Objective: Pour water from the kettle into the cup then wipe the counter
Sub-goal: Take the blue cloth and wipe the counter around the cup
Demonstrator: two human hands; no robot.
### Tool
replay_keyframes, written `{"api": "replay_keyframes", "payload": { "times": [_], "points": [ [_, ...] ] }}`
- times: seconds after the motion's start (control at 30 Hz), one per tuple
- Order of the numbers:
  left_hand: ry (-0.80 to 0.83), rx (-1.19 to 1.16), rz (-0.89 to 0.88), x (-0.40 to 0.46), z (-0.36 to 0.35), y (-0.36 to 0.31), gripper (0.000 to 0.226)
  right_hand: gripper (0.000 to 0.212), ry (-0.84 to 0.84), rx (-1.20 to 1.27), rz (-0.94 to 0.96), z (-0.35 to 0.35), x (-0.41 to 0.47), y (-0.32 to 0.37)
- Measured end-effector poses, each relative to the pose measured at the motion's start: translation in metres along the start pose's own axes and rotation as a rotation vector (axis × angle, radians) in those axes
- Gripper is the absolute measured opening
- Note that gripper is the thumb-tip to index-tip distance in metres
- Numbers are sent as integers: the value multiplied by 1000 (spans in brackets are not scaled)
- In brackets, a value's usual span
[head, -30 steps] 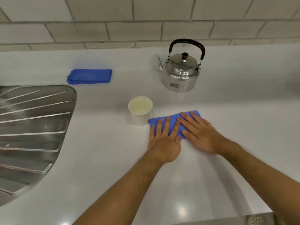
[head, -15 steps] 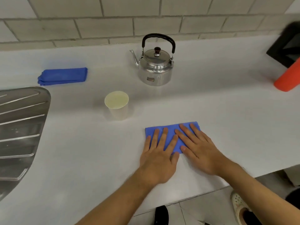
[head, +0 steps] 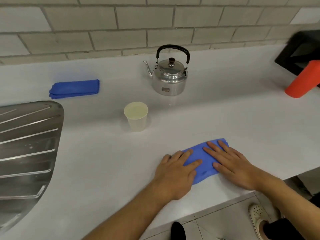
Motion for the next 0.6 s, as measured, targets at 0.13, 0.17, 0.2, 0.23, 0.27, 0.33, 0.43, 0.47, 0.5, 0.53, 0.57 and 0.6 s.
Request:
{"api": "replay_keyframes", "payload": {
  "times": [0.13, 0.17, 0.2, 0.23, 0.27, 0.33, 0.43, 0.47, 0.5, 0.53, 0.57, 0.6],
  "points": [
    [61, 133, 18, 26, 13, 13, 49, 56, 78, -57, -191, 28, 38, 12],
    [32, 113, 1, 25, 15, 15, 48, 58, 2, -108, -281, 30, 42, 21],
    [-20, 71, -14, 21, 17, 19, 46, 57, -110, -159, -387, 28, 45, 34],
    [-90, 23, -20, 15, 19, 25, 43, 53, -205, -176, -507, 23, 47, 51],
    [-162, -16, -15, 6, 22, 33, 40, 51, -246, -123, -624, 16, 52, 70],
    [-253, -67, 26, -12, 28, 54, 34, 64, -219, 136, -832, -3, 70, 101],
    [-308, -138, 137, -35, 37, 97, 30, 88, -314, 363, -1030, -18, 99, 125],
    [-335, -145, 181, -42, 40, 112, 29, 89, -361, 354, -1060, -19, 107, 127],
    [-364, -143, 230, -48, 44, 128, 28, 88, -400, 320, -1070, -20, 116, 126],
    [-390, -133, 285, -54, 48, 144, 27, 85, -424, 279, -1061, -20, 124, 123],
    [-413, -118, 346, -59, 51, 160, 27, 82, -436, 243, -1041, -19, 133, 120],
    [-435, -103, 409, -63, 54, 176, 27, 78, -445, 208, -1007, -16, 143, 117]
  ]
}}
Point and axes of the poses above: each hand's wrist, its own x-axis towards the middle knuckle, its own z-axis out of the back of the hand, y = z × x, the point moved 2 cm from there along x, towards the middle knuckle, and after that the axes turned 3 degrees about -y, right-handed, at the moved point
